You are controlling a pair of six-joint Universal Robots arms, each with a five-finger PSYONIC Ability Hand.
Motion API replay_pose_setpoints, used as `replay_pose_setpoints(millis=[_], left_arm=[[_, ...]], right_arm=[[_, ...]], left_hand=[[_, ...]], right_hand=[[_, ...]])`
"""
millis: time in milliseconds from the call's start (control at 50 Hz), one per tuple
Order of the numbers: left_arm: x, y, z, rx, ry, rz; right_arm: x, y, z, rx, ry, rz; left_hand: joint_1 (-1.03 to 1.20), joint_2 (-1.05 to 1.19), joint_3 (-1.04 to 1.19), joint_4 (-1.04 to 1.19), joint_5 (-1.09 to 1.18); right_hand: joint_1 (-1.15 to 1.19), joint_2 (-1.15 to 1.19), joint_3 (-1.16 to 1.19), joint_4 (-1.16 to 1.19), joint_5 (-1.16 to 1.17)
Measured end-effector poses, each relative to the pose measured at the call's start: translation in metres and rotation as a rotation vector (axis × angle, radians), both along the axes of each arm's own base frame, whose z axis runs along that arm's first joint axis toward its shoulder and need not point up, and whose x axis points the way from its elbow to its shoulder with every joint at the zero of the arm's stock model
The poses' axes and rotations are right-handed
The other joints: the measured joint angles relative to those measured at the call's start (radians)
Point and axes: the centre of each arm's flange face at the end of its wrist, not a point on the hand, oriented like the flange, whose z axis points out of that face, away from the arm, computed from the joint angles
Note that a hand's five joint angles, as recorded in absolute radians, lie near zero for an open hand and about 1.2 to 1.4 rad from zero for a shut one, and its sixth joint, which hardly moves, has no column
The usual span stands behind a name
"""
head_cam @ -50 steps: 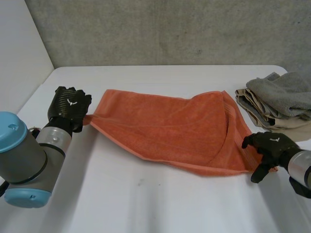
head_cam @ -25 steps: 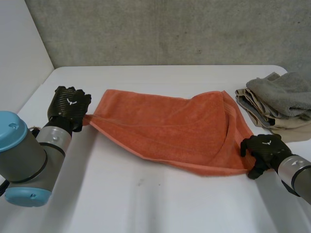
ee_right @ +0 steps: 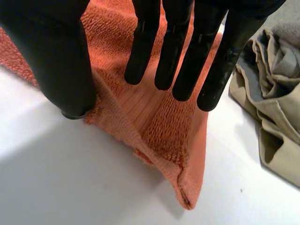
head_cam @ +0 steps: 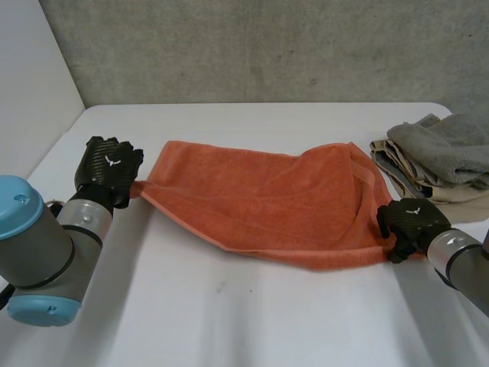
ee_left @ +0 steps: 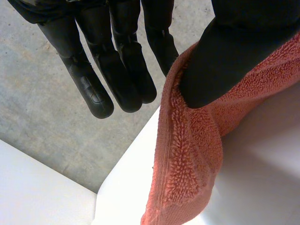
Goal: Fold the laundry.
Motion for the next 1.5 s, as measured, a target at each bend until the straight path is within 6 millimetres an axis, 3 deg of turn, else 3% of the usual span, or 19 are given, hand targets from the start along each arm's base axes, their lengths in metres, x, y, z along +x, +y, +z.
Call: replay_pose_setpoints(millis=[340,440,620,680,860,960,1080,1240,1260,1300,1500], left_arm=[[0.002,-0.002,0.0,0.001,0.0,0.008],[0.003,-0.003,0.0,0.001,0.0,0.012],[0.006,0.008,0.004,0.049,-0.022,0.012],[0.008,0.016,0.008,0.088,-0.039,0.012],[0.032,0.081,0.018,0.386,-0.202,0.013],[0.046,0.115,0.015,0.511,-0.337,-0.006],[0.053,0.132,0.009,0.558,-0.435,-0.034],[0.049,0.107,0.006,0.459,-0.429,-0.021],[0.045,0.087,0.002,0.408,-0.415,-0.008],[0.041,0.069,-0.001,0.369,-0.401,0.003],[0.022,-0.006,-0.014,0.213,-0.34,0.055]], right_arm=[[0.008,0.004,-0.002,0.011,0.015,0.009],[0.007,0.004,-0.003,0.014,0.019,0.007],[0.005,0.01,0.01,0.026,0.059,0.031],[0.003,0.017,0.02,0.041,0.101,0.055],[-0.023,0.057,0.067,0.137,0.427,0.222],[-0.028,0.077,0.085,0.183,0.507,0.302],[-0.027,0.084,0.096,0.184,0.521,0.328],[-0.019,0.063,0.091,0.09,0.496,0.289],[-0.013,0.05,0.085,0.048,0.479,0.272],[-0.004,0.038,0.081,0.009,0.464,0.257],[0.035,-0.025,0.071,-0.198,0.461,0.155]], left_hand=[[0.0,0.0,0.0,0.0,0.0],[0.0,0.0,0.0,0.0,0.0],[0.0,0.0,0.0,0.0,0.0],[0.0,0.0,0.0,0.0,0.0],[0.0,0.0,0.0,0.0,0.0],[0.0,0.0,0.0,0.0,0.0],[0.0,0.0,0.0,0.0,0.0],[0.0,0.0,0.0,0.0,0.0],[0.0,0.0,0.0,0.0,0.0],[0.0,0.0,0.0,0.0,0.0],[0.0,0.0,0.0,0.0,0.0]], right_hand=[[-0.084,-0.107,-0.115,-0.114,-0.066],[0.205,0.279,0.271,0.268,0.273],[0.236,0.298,0.298,0.303,0.317],[0.236,0.298,0.298,0.303,0.319],[0.236,0.298,0.298,0.303,0.325],[0.236,0.298,0.298,0.303,0.325],[0.236,0.298,0.298,0.303,0.325],[0.236,0.298,0.298,0.304,0.325],[0.236,0.298,0.298,0.304,0.325],[0.236,0.298,0.298,0.304,0.325],[0.236,0.298,0.298,0.304,0.325]])
